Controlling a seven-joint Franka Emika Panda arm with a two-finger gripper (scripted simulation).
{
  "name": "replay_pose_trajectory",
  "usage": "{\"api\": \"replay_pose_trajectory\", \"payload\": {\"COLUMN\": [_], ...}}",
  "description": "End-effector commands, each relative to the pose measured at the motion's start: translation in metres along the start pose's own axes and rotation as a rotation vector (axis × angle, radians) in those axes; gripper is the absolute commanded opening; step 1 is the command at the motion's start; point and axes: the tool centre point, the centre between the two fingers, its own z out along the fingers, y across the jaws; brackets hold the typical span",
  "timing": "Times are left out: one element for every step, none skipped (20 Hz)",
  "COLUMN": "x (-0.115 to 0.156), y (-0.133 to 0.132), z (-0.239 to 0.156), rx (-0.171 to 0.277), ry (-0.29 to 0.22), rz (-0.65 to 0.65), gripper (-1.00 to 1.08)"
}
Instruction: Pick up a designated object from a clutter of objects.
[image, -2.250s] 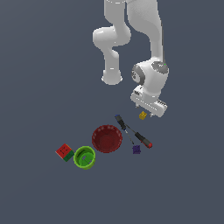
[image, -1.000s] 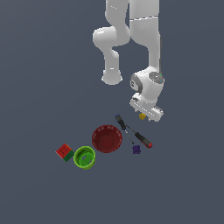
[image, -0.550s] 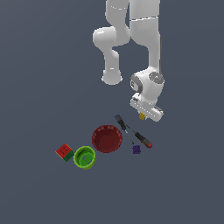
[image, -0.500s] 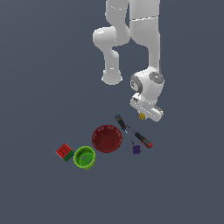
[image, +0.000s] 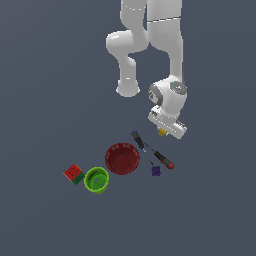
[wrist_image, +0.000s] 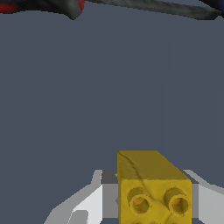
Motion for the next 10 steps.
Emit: {"api": "replay_pose_trajectory", "payload": {"x": [0.002,0.003,0.005,0.006,0.008,0.009,0.011,0.013,0.015,0.018], "y": [0.002,0.003,0.004,0.005,0.007,0.008,0.010,0.012,0.014,0.016], "z": [-0.005,-0.008,-0.011,-0.015,-0.019,-0.023,-0.028,-0.033,-0.038,-0.044], "rx": [0.001,0.000,0.000,0.000,0.000,0.000,0.000,0.000,0.000,0.000], "ry": [0.000,0.001,0.001,0.001,0.001,0.001,0.001,0.001,0.001,0.001], "rz": [0.000,0.000,0.000,0.000,0.000,0.000,0.000,0.000,0.000,0.000], "gripper": [-1.00,-1.00,-1.00,-1.00,-1.00,-1.00,-1.00,-1.00,-1.00,-1.00]}}
